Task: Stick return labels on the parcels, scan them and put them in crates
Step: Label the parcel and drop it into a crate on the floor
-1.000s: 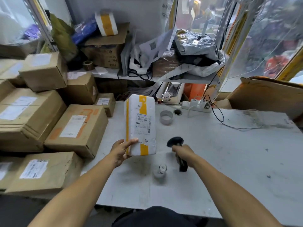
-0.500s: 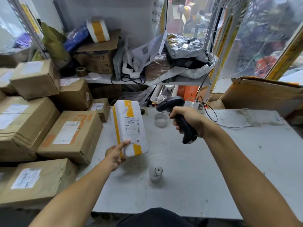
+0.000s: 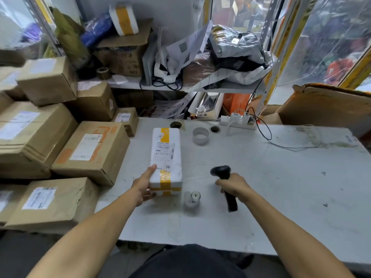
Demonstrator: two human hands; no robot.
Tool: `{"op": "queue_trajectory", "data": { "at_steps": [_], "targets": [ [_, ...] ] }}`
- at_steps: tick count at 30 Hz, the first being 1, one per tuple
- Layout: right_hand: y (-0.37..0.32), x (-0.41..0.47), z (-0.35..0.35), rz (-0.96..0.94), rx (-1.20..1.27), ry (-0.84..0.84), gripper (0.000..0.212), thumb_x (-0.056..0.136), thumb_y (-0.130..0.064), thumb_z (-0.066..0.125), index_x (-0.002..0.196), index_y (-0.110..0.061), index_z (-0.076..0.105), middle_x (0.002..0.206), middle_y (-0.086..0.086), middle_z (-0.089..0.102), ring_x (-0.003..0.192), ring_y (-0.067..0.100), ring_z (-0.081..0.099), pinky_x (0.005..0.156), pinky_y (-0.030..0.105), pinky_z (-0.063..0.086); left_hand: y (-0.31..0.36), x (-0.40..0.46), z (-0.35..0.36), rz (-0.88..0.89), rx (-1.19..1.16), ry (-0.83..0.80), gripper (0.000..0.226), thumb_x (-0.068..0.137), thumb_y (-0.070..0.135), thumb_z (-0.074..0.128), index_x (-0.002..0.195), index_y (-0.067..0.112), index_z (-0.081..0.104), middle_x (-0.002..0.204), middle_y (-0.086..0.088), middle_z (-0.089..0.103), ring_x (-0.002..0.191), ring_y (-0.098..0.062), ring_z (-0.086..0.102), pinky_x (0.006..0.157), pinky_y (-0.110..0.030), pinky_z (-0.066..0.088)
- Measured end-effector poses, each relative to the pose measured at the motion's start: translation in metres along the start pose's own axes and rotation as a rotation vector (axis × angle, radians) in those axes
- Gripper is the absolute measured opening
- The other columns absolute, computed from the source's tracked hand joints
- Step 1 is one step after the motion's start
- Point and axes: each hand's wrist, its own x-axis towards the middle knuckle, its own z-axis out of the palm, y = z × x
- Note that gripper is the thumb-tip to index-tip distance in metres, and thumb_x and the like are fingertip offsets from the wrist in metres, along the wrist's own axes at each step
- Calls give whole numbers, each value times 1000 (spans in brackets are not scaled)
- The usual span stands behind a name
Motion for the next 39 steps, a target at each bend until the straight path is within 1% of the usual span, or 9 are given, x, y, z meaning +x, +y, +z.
{"op": "queue_trajectory", "data": {
  "at_steps": [3,7,11,13,16,24,29,32,39],
  "targets": [
    [44,12,27,77,-146,-38,28,83,-35,65,100,-12,64,93,5,70,84,19,66,79,34,57,-11,-3,0,74,73,65,62,80,67,70,112,14,68,105,-8,74,95,-25,69,71,-37,59],
    [55,8,43,110,-372,119,57,86,-59,61,119,-13,55,117,8,61,103,26,60,91,38,52,-15,-2,-1,155,232,132,59,75,77,65,91,21,72,100,-6,75,94,-28,71,88,-47,60],
    [50,2,50,-400,-521,501,74,70,-45,78,131,-17,46,124,9,43,113,33,42,92,44,36,-21,-6,5,270,250,196,42,94,58,59,103,19,72,106,-1,73,100,-24,68,94,-46,57],
    [43,3,51,-734,-558,356,73,70,-29,77,137,-22,49,129,8,44,116,34,45,92,46,40,-24,-14,11,318,275,278,41,99,52,54,118,19,66,113,0,69,103,-22,63,90,-38,53],
    [23,0,58,-891,-670,-39,71,81,-17,69,147,-27,44,142,1,45,127,25,41,102,40,43,-33,-26,20,363,272,422,38,103,46,48,124,17,60,121,-4,65,106,-22,60,88,-37,51],
    [15,12,85,-685,-400,-110,31,95,-24,65,125,-16,65,116,-1,66,106,16,62,92,29,50,-64,-64,21,814,543,534,43,98,42,49,133,16,52,131,-1,50,120,-18,47,93,-33,46],
    [10,9,83,-336,286,-69,17,93,-15,72,100,1,72,93,10,73,65,15,73,68,32,63,-75,-72,28,1239,751,355,35,86,34,68,115,15,62,113,4,55,100,-13,55,78,-22,48],
    [5,-1,76,-210,458,-182,20,94,-14,71,104,4,69,91,15,71,64,17,72,65,25,60,-72,-71,42,1314,851,172,36,82,35,77,113,19,70,111,5,59,97,-11,60,67,-25,55],
    [2,-13,64,-118,621,-222,28,99,-27,65,89,-1,71,76,10,74,73,16,74,66,21,57,-58,-64,72,1259,946,52,33,78,35,83,107,22,77,98,4,69,88,-16,62,70,-35,54]
  ]
}}
